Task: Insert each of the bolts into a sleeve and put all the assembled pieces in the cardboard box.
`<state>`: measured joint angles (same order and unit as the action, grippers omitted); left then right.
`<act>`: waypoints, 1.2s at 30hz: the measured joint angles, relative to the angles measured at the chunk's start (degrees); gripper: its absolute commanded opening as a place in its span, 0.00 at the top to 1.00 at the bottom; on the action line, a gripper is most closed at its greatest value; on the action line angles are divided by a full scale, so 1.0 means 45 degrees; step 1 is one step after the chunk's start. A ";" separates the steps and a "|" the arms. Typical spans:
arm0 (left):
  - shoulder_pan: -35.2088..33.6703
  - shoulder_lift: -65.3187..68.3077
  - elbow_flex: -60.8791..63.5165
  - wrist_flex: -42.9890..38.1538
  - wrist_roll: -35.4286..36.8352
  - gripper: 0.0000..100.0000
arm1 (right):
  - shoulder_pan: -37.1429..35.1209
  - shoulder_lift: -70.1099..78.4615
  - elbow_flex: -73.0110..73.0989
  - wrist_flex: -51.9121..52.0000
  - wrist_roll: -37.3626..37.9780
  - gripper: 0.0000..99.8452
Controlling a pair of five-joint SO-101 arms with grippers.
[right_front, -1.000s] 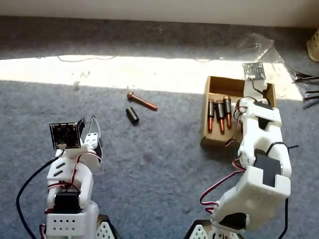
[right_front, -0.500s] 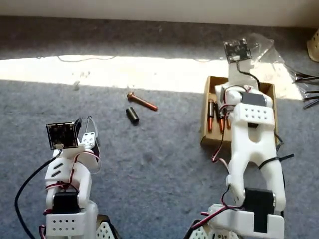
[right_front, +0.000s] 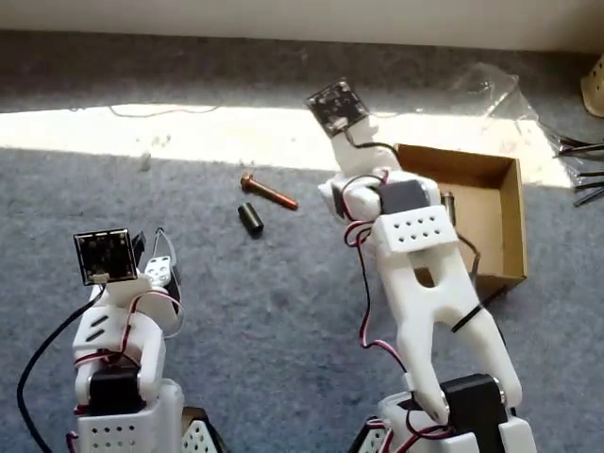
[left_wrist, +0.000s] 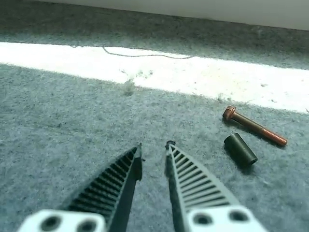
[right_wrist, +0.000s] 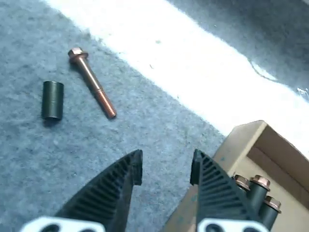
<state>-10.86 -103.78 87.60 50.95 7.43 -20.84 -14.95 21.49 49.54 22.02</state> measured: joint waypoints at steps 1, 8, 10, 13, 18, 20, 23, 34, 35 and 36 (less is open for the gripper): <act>-0.0020 0.0000 -0.0176 0.0352 0.0000 0.91 | -0.0254 0.0000 0.0000 0.0000 0.0000 0.85; -0.0020 0.0000 -0.0586 0.0899 0.0000 0.91 | -0.2208 0.0000 0.0000 0.0000 0.0000 0.85; -0.0020 0.0000 -0.0918 0.1368 0.0000 0.91 | -0.2618 0.0000 0.0000 -0.0274 0.0000 0.85; -0.0020 0.0000 -0.1446 0.2149 0.0000 0.91 | -0.2950 0.0000 0.0000 -0.0918 -0.0039 0.85; -0.0977 0.0000 -0.1582 0.2325 0.0000 0.91 | -0.3106 0.1407 -0.0645 -0.0860 -0.1426 0.85; -0.1485 0.0000 -0.1582 0.2325 0.0000 0.91 | -0.3106 0.2305 -0.1582 -0.0254 -0.1543 0.85; -0.1680 0.0000 -0.1582 0.2325 0.0000 0.91 | -0.3145 0.3790 -0.3477 0.1192 -0.1621 0.85; -0.1680 0.0000 -0.1582 0.2325 0.0000 0.91 | -0.4103 0.9690 -1.0315 0.4493 -0.1621 0.85; -0.1680 0.0000 -0.1582 0.2325 0.0000 0.91 | -0.4103 1.0198 -1.0901 0.4825 -0.1621 0.85; -0.1680 0.0000 -0.1582 0.2325 0.0000 0.91 | -0.4103 1.0667 -1.1429 0.5079 -0.1621 0.85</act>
<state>-18.42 -103.78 80.48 61.41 7.43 -39.30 33.05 -29.93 72.40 14.73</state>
